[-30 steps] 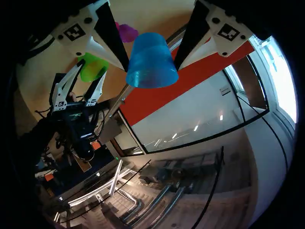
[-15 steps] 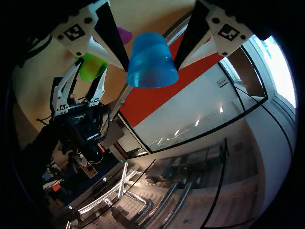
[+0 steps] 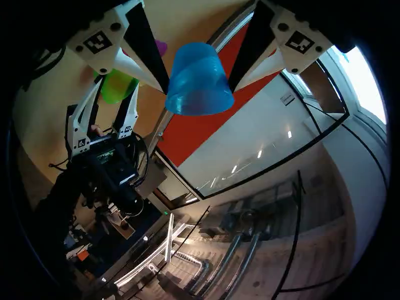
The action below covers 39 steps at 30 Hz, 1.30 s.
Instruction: Pour water
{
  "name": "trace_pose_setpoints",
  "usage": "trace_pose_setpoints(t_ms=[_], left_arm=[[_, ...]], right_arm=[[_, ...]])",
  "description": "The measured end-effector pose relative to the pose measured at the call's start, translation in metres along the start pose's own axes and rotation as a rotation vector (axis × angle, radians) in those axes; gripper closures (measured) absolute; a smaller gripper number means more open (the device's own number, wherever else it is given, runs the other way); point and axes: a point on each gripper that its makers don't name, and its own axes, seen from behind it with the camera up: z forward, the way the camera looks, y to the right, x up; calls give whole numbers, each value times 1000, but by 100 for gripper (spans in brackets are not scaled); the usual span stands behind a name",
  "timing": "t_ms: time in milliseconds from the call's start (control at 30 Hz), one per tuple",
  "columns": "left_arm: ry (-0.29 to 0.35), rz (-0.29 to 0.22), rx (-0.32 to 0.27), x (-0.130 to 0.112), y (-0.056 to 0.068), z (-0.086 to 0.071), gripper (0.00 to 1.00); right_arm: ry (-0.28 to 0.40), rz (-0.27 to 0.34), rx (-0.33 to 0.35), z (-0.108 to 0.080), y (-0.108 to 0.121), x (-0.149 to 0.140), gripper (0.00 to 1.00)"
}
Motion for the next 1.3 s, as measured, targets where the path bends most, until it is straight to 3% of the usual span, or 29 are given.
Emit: trace_pose_setpoints(t_ms=[600, 1300], left_arm=[[1, 60, -13, 4, 3, -1, 17], [-10, 82, -15, 3, -1, -6, 17]], right_arm=[[18, 1, 30, 10, -10, 4, 7], [49, -54, 49, 19, -17, 13, 7]])
